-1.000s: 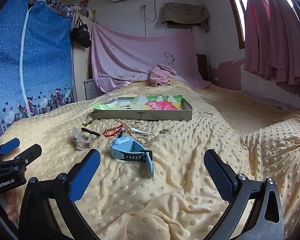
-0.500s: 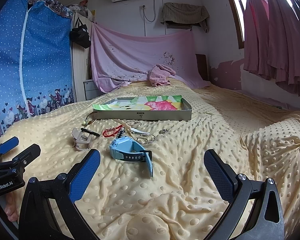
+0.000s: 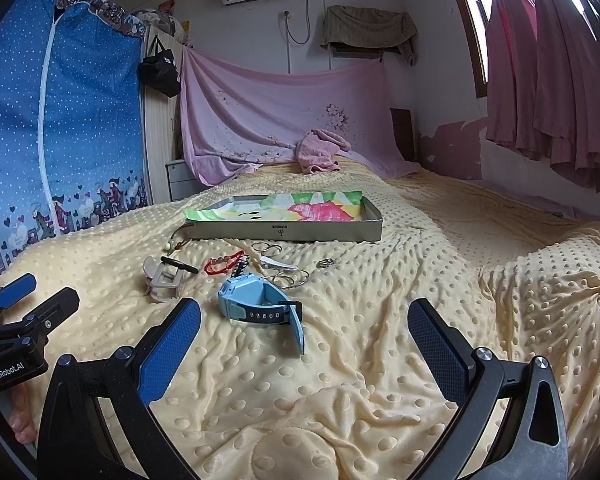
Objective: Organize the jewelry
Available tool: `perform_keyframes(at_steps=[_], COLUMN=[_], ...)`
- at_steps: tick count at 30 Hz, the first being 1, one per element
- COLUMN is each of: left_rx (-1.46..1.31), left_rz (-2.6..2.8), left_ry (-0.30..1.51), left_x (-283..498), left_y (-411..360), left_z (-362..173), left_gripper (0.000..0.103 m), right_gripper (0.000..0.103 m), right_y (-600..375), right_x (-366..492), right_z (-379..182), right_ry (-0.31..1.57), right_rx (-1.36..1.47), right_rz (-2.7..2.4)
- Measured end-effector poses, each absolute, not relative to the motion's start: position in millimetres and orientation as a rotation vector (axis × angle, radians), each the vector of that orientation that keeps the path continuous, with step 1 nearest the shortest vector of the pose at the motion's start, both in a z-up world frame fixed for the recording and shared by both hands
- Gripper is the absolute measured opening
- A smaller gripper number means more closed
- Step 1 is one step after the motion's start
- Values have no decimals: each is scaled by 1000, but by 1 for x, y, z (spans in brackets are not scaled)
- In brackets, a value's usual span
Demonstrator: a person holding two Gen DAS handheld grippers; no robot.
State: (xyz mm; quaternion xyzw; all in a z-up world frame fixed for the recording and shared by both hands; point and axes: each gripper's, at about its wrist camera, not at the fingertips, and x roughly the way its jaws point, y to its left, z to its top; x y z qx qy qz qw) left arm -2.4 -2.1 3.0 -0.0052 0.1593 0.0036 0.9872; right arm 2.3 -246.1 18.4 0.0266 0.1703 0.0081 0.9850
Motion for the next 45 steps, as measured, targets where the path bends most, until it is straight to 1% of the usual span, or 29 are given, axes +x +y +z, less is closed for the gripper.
perform_keyframes(at_steps=[45], left_rx=[-14], left_rz=[8], left_ry=[320], left_x=[-3], left_y=[-3], left_z=[4], left_gripper=[103], right_gripper=[102], right_y=[-251], right_x=[3], right_z=[19], right_ry=[343], right_rx=[58], right_rz=[16])
